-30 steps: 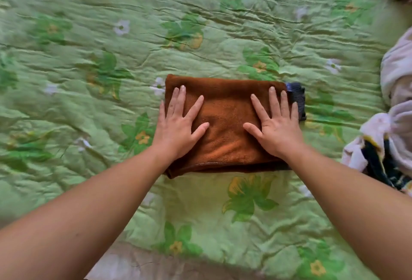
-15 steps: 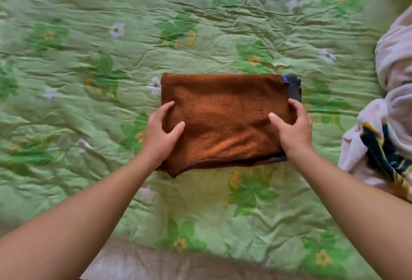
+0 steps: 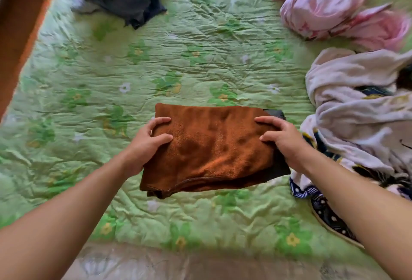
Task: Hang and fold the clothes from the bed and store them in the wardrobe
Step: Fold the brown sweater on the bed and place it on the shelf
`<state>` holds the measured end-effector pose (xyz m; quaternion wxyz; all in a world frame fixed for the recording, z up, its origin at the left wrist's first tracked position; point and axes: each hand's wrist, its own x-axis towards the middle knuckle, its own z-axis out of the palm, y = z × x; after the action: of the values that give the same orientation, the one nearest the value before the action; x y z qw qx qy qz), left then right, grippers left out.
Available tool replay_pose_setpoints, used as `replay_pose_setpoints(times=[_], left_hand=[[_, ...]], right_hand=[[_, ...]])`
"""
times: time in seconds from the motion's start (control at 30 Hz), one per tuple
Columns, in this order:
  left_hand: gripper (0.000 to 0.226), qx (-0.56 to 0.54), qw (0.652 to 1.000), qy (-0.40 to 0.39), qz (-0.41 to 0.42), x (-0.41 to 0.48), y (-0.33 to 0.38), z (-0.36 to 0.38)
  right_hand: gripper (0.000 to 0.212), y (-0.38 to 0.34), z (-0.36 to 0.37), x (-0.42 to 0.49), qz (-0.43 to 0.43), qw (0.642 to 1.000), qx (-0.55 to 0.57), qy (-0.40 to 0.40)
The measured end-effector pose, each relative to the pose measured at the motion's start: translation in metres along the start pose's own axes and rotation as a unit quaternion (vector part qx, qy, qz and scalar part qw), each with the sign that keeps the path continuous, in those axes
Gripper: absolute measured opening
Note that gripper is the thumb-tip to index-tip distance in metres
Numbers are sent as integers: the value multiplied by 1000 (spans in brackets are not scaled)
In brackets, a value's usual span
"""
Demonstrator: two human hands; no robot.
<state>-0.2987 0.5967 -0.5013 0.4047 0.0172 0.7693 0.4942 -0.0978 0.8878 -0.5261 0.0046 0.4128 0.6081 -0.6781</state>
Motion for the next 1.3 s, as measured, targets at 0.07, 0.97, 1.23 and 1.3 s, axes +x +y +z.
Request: replay_pose_setpoints(times=[0.07,0.97,1.23,1.3], left_hand=[[43,10,1000,-9,12,-34,33,5],[27,322,775,-471,271,-360,258,315],[20,401,660,-525,358,-465,253,439],[18,422,634,-531,372,-486,256,463]], right_hand=[[52,-25,-16,-39,-40,999,-18,15],[36,-19,-140,-621,-21,802,168,573],[33,15,-173,-727,0,735,196,649],[35,18,-179,-744,3,722,201,662]])
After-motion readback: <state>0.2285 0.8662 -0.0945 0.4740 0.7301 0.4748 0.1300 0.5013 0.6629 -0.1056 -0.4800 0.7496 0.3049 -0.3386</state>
